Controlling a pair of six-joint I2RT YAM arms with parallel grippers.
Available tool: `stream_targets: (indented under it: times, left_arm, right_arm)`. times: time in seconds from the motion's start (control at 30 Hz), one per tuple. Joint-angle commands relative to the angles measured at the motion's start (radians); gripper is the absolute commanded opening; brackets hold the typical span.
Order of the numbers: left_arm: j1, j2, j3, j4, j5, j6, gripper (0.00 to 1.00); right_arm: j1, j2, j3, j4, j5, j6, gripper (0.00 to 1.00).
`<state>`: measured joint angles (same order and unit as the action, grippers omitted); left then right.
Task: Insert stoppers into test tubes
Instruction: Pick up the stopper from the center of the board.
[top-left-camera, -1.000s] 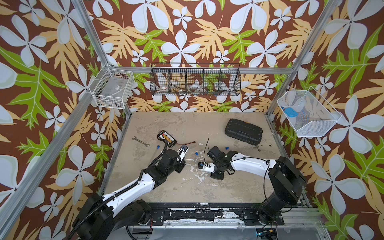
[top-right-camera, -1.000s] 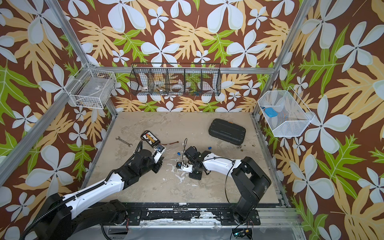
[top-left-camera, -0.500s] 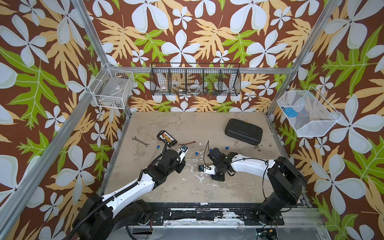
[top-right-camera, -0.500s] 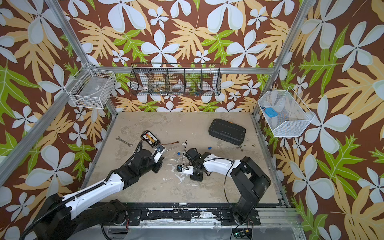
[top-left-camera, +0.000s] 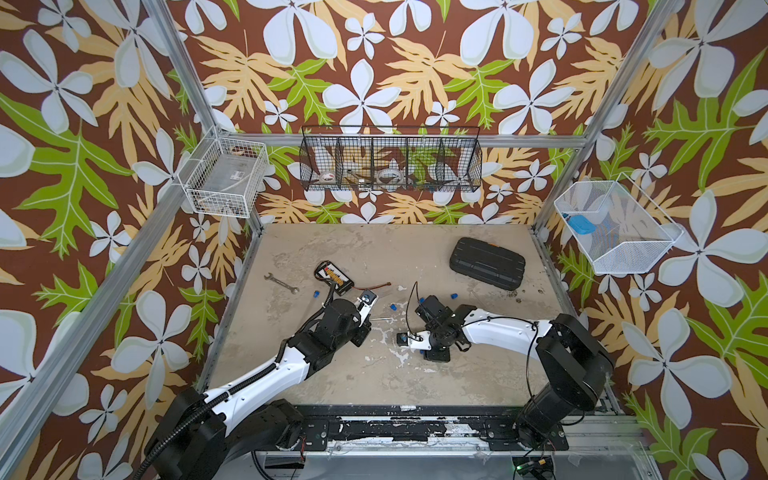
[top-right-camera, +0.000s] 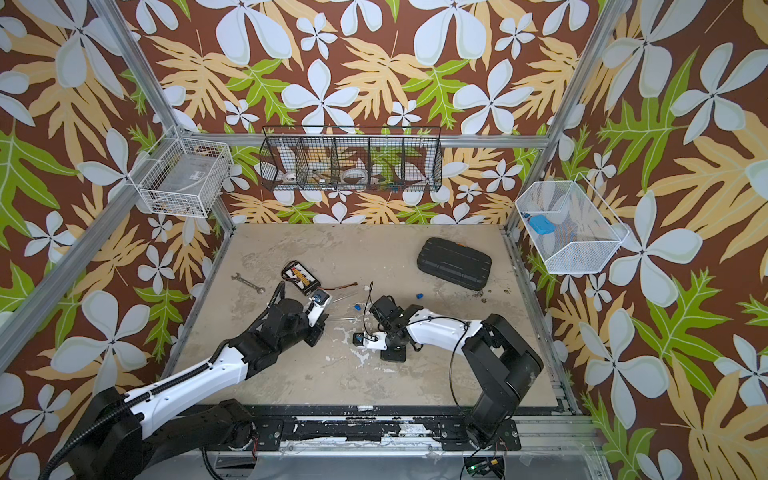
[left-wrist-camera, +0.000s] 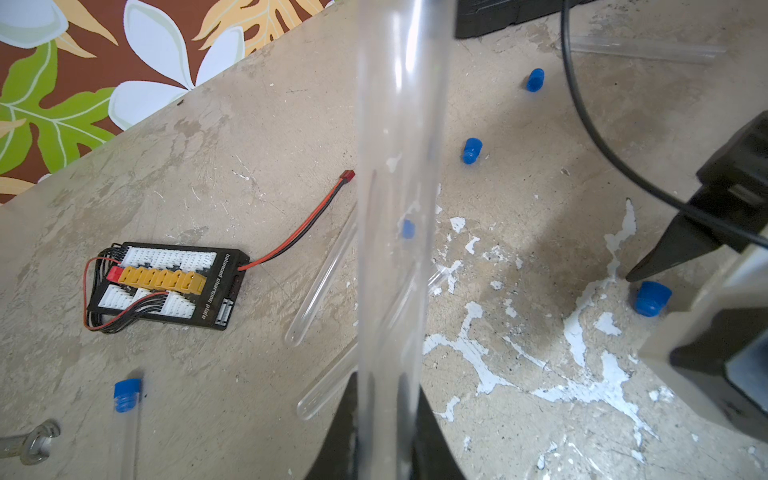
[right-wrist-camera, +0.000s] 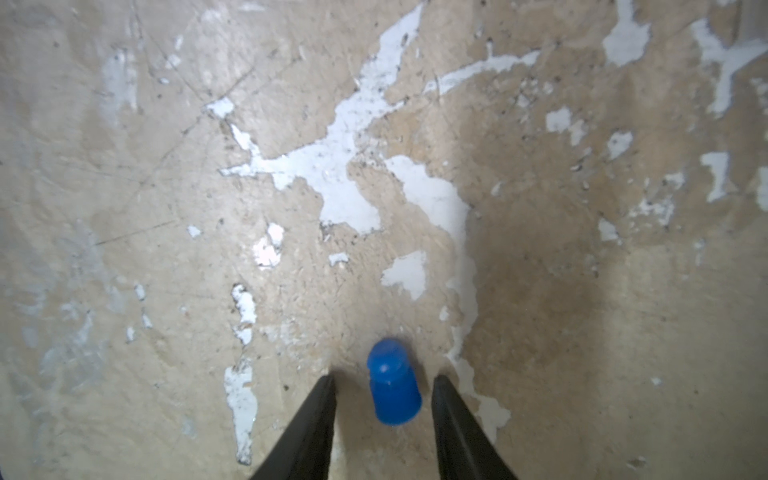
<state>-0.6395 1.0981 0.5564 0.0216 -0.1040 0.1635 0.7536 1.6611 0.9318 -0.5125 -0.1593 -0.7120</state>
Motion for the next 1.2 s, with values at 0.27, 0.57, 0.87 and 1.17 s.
stream_targets:
  times: [0.27,0.57,0.87,1.17]
  left_arm:
    - [0.001,-0.003,0.007,0.009,0.010,0.002,0.00]
    - [0.001,0.000,0.009,0.007,0.018,0.007,0.00]
    - [0.002,0.000,0.011,0.006,0.019,0.008,0.00]
    - [0.002,0.003,0.012,0.007,0.022,0.010,0.00]
  right_arm:
    - [-0.053,-0.018,0.026,-0.042,-0.146,-0.082,0.41]
    - [-0.054,0.009,0.029,-0.046,-0.129,-0.108,0.40]
    - [-0.054,0.028,0.031,-0.031,-0.080,-0.109,0.35]
    - [-0.055,0.035,0.028,-0.034,-0.077,-0.113,0.33]
